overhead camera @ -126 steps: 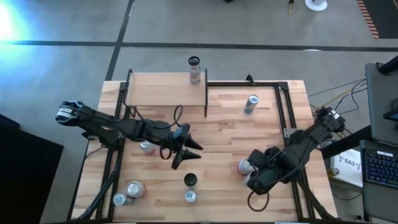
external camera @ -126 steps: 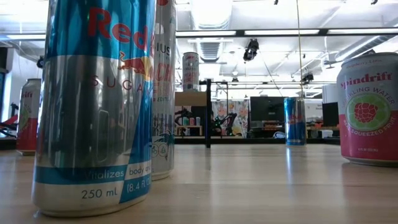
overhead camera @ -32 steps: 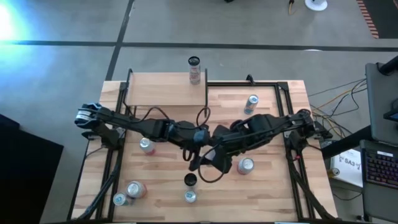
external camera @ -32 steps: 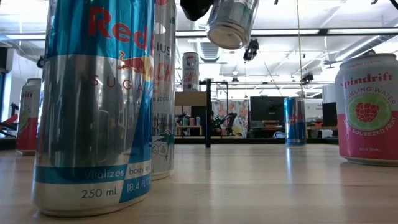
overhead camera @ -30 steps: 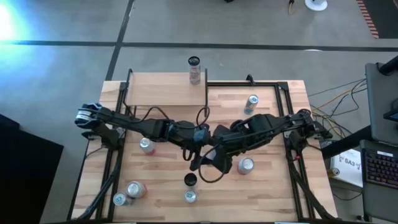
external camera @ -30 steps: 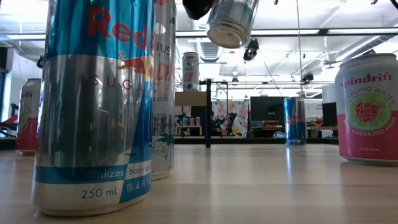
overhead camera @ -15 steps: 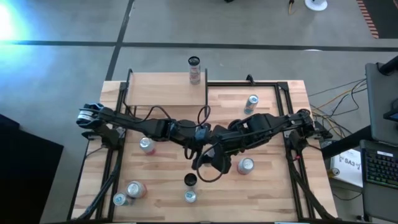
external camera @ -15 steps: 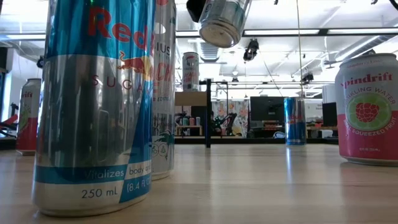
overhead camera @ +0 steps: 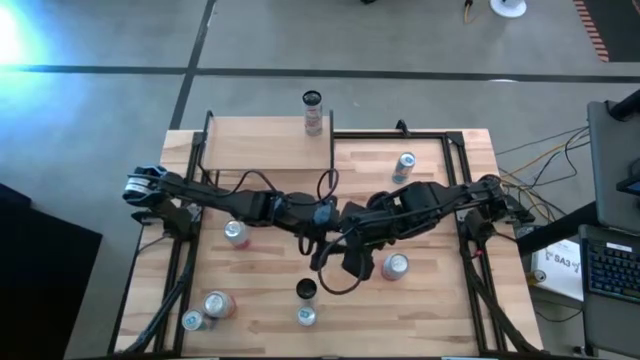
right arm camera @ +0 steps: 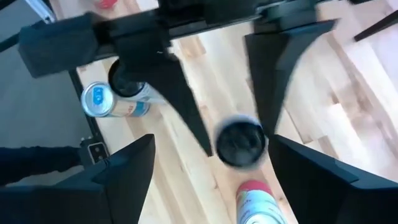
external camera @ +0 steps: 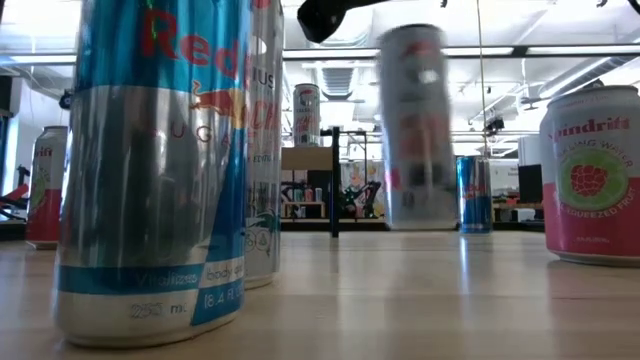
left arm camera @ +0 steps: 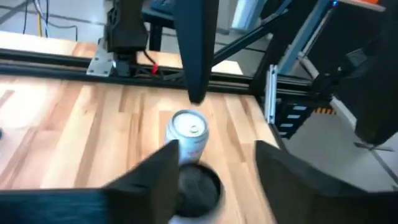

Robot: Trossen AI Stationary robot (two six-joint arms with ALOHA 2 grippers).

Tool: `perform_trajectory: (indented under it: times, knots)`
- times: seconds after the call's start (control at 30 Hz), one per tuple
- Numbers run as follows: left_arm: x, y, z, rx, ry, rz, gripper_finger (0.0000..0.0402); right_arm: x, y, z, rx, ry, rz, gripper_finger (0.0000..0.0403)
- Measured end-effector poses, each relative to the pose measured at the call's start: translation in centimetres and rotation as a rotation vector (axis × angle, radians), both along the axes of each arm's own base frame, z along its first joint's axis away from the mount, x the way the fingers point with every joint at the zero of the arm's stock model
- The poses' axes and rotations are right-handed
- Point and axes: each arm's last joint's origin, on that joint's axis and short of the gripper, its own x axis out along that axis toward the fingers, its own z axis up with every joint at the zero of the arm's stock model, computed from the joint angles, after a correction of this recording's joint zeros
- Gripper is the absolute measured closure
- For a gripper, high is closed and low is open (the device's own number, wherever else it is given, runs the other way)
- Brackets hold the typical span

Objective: Place canned beverage on shelf
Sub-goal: Put the right white-pink soda can on the shelf aligned with the other white-pink soda can

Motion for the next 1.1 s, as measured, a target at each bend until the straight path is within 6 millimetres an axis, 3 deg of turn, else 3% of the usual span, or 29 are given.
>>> perform_trajectory:
  times: [0.2, 0.37, 0.53, 0.73, 0.83, 0.97, 1.1]
  knots:
    - [-0.5, 1.3, 0.0, 0.001, 0.055, 0.039, 0.0352, -1.5, -0.9, 1.3, -0.042, -0.026, -0.075, 0.0108]
    - [-2.0, 2.4, 1.9, 0.035, 0.030, 0.051, 0.0368, -3.3, -1.2, 2.9, -0.089, -0.103, -0.134, 0.0098]
    - [-3.7, 3.2, 2.0, 0.056, 0.075, 0.063, 0.0322, -3.0, -0.7, 1.8, -0.117, -0.063, -0.120, 0.0083]
    - [-6.8, 3.2, -1.7, -0.034, 0.094, 0.078, 0.0230, -1.6, -0.3, -3.7, -0.159, 0.143, -0.183, 0.0069]
    - [-8.3, 3.4, -3.0, -0.103, 0.018, 0.105, 0.0187, -1.4, -0.5, -6.1, -0.156, 0.235, -0.236, 0.0065]
    - [-9.6, 3.7, -4.6, -0.125, -0.068, 0.190, 0.0144, -1.0, -0.5, -8.0, -0.071, 0.248, -0.217, 0.0051]
    - [-10.1, 3.9, -4.6, -0.199, -0.130, 0.244, 0.0120, -0.8, -0.6, -9.5, 0.004, 0.267, -0.168, 0.0032]
